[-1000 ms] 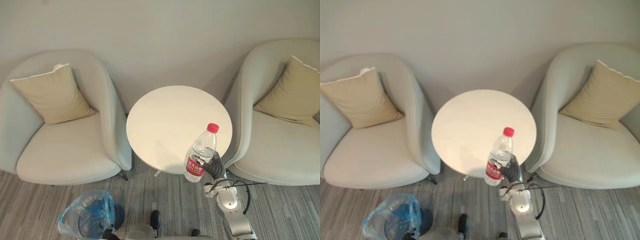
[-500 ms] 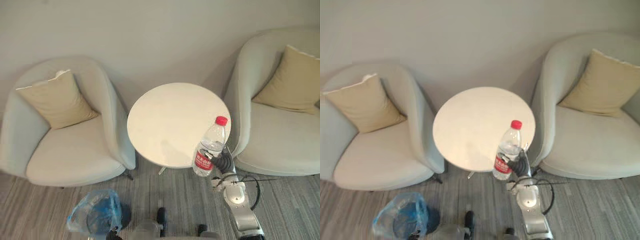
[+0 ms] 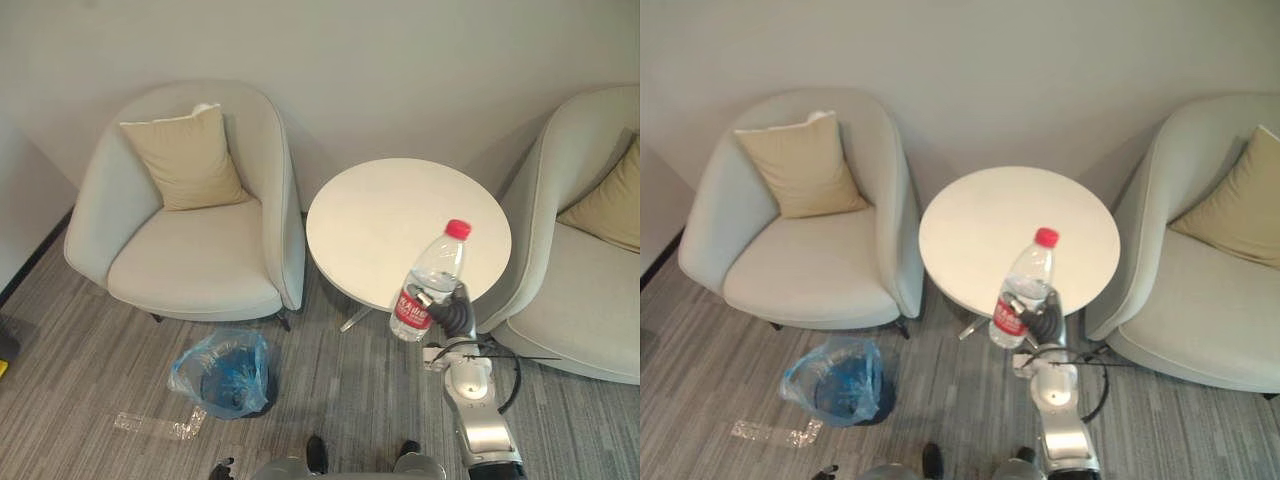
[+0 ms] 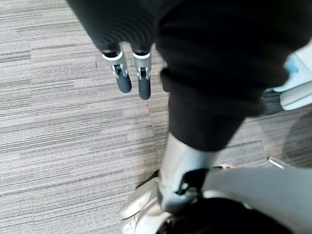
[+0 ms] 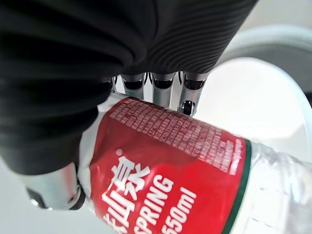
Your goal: Gather rubbish on tea table into small bin, then transfer packed bag to large trash can.
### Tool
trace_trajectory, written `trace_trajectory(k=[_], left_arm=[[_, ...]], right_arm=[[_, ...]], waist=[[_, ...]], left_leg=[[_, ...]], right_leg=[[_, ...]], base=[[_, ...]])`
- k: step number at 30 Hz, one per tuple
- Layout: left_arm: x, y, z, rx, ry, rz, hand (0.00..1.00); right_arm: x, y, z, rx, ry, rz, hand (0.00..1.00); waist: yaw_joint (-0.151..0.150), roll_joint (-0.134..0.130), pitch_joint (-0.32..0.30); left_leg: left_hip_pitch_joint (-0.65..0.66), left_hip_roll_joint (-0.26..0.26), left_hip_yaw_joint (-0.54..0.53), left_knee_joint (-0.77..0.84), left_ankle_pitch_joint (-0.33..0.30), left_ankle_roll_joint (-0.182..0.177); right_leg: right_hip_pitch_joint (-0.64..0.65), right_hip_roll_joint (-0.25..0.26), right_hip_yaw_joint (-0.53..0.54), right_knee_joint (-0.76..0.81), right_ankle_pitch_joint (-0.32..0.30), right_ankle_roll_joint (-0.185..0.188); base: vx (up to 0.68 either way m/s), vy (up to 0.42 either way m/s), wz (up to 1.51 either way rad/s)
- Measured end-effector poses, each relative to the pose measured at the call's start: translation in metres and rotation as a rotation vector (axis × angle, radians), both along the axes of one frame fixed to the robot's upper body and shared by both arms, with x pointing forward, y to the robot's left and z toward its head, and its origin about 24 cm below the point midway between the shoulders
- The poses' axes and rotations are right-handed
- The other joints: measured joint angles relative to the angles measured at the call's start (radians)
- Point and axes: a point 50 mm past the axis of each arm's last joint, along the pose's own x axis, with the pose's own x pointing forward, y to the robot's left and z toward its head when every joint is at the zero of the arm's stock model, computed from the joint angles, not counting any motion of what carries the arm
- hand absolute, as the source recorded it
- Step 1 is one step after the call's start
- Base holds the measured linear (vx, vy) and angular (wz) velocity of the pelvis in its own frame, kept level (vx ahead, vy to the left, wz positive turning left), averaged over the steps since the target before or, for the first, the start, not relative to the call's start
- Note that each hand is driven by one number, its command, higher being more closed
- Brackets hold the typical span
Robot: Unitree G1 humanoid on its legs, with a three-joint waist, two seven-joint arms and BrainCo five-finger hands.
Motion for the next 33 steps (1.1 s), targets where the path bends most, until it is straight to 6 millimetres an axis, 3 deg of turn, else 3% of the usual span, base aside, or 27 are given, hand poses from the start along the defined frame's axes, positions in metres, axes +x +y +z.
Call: trace_trajectory(k=[2,6,7,8,13,16,17,18,19,20,21,22,23,24,27,29,33], left_arm=[[-0.005,0.002,-0.001,-0.001,0.010,0.026,0.00],[-0.007,0.003,0.000,-0.007,0.005,0.080,0.00],[-0.007,0.005,0.000,-0.003,0.003,0.098,0.00],[-0.007,0.007,0.000,0.003,-0.002,0.120,0.00],[-0.005,0.013,0.003,0.017,-0.027,0.154,0.00],[0.007,0.014,0.007,0.017,-0.079,0.158,0.00],[0.022,0.005,0.009,-0.009,-0.125,0.178,0.00],[0.023,0.000,0.008,-0.019,-0.131,0.182,0.00],[0.024,0.000,0.008,-0.018,-0.134,0.177,0.00],[0.029,0.004,0.010,-0.005,-0.141,0.154,0.00],[0.030,0.000,0.009,-0.014,-0.136,0.143,0.00],[0.033,-0.008,0.008,-0.029,-0.143,0.147,0.00],[0.033,-0.008,0.008,-0.033,-0.141,0.145,0.00],[0.033,-0.007,0.008,-0.029,-0.139,0.143,0.00],[0.031,-0.001,0.008,-0.007,-0.128,0.136,0.00],[0.029,0.001,0.006,0.002,-0.109,0.127,0.00],[0.027,0.007,0.006,0.020,-0.096,0.107,0.00]], right_arm=[[-0.012,-0.006,-0.011,-0.003,0.051,-0.018,1.00],[-0.018,-0.011,-0.013,0.000,0.074,-0.044,1.00],[-0.021,-0.009,-0.010,0.014,0.062,-0.050,1.00],[-0.024,-0.007,-0.010,0.024,0.060,-0.054,1.00],[-0.020,0.000,0.003,0.034,0.005,-0.026,1.00],[-0.016,-0.005,0.012,0.023,-0.035,-0.040,1.00],[-0.016,-0.009,0.012,0.005,-0.033,-0.043,1.00],[-0.013,-0.006,0.014,0.005,-0.047,-0.028,1.00],[-0.011,-0.003,0.015,0.009,-0.052,-0.019,1.00],[-0.009,0.002,0.018,0.028,-0.075,-0.010,1.00],[-0.010,0.000,0.018,0.024,-0.072,-0.013,1.00],[-0.011,-0.004,0.015,0.023,-0.060,-0.039,1.00],[-0.011,-0.006,0.011,0.025,-0.044,-0.048,1.00],[-0.011,-0.005,0.011,0.029,-0.042,-0.047,1.00],[-0.008,0.001,-0.001,0.032,0.008,-0.030,1.00],[-0.009,0.005,-0.010,0.034,0.052,-0.009,1.00],[-0.005,0.016,-0.008,0.035,0.046,0.044,1.00]], waist=[[-0.010,-0.013,0.000],[-0.009,-0.022,-0.005],[-0.010,-0.024,-0.007],[-0.009,-0.045,-0.003],[0.012,-0.067,-0.038],[0.003,-0.071,-0.039],[0.004,-0.036,-0.026],[0.015,-0.014,-0.033],[0.015,-0.015,-0.033],[0.011,-0.031,-0.022],[0.007,-0.003,-0.031],[0.015,0.019,-0.042],[0.029,0.006,-0.040],[0.029,0.010,-0.045],[0.027,-0.017,-0.031],[0.026,-0.027,-0.026],[0.015,-0.049,-0.017]], left_leg=[[-0.006,-0.019,-0.087,-0.022,0.007,0.010],[-0.041,-0.035,-0.166,-0.036,0.014,0.018],[-0.055,-0.048,-0.217,-0.021,0.049,0.024],[-0.051,-0.062,-0.246,-0.020,0.061,0.032],[-0.099,-0.092,-0.312,0.022,0.053,0.042],[-0.181,-0.123,-0.197,0.218,0.022,0.048],[-0.193,-0.094,-0.181,0.289,0.020,0.052],[-0.193,-0.069,-0.127,0.296,0.016,0.044],[-0.192,-0.066,-0.097,0.293,0.013,0.025],[-0.182,-0.040,0.010,0.286,-0.075,-0.037],[-0.175,0.000,0.060,0.277,-0.120,-0.015],[-0.165,0.032,0.137,0.248,-0.149,0.037],[-0.142,0.018,0.145,0.184,-0.108,0.022],[-0.128,0.010,0.138,0.166,-0.094,0.022],[-0.089,-0.008,0.124,0.100,-0.069,0.045],[-0.042,-0.018,0.118,0.078,-0.069,0.045],[0.011,-0.018,0.093,0.069,-0.069,0.046]], right_leg=[[-0.003,0.058,0.132,0.024,-0.074,-0.003],[-0.027,0.099,0.207,0.060,-0.149,-0.023],[-0.021,0.118,0.241,0.076,-0.155,-0.034],[-0.016,0.105,0.217,0.098,-0.167,-0.044],[0.020,0.076,0.120,0.101,-0.176,-0.040],[0.046,0.056,0.053,0.159,-0.157,-0.039],[0.015,0.090,0.077,0.186,-0.207,-0.060],[0.031,0.128,0.084,0.028,-0.181,-0.072],[0.037,0.131,0.083,-0.032,-0.140,-0.075],[0.036,0.102,0.049,-0.079,-0.014,-0.075],[0.037,0.123,0.020,-0.070,-0.014,-0.079],[0.039,0.141,0.002,-0.063,-0.029,-0.080],[0.041,0.134,0.002,-0.064,-0.031,-0.077],[0.044,0.132,0.001,-0.068,-0.034,-0.072],[0.043,0.124,0.001,-0.043,-0.055,-0.058],[0.028,0.103,0.010,0.068,-0.085,-0.033],[-0.063,0.087,0.085,0.348,-0.092,-0.047]], base=[[-0.01,-0.061,1.07],[0.10,-0.077,1.07],[0.16,-0.076,1.09],[0.16,-0.076,1.06],[0.19,-0.065,0.75],[0.15,0.006,1.23],[0.02,0.030,0.84],[0.00,0.047,0.73],[0.02,0.008,0.68],[0.02,-0.021,0.67],[0.03,-0.023,0.82],[0.03,-0.001,0.38],[0.04,0.016,0.22],[0.06,0.002,0.14],[0.09,-0.004,0.12],[0.10,0.011,0.07],[0.11,0.011,0.13]])
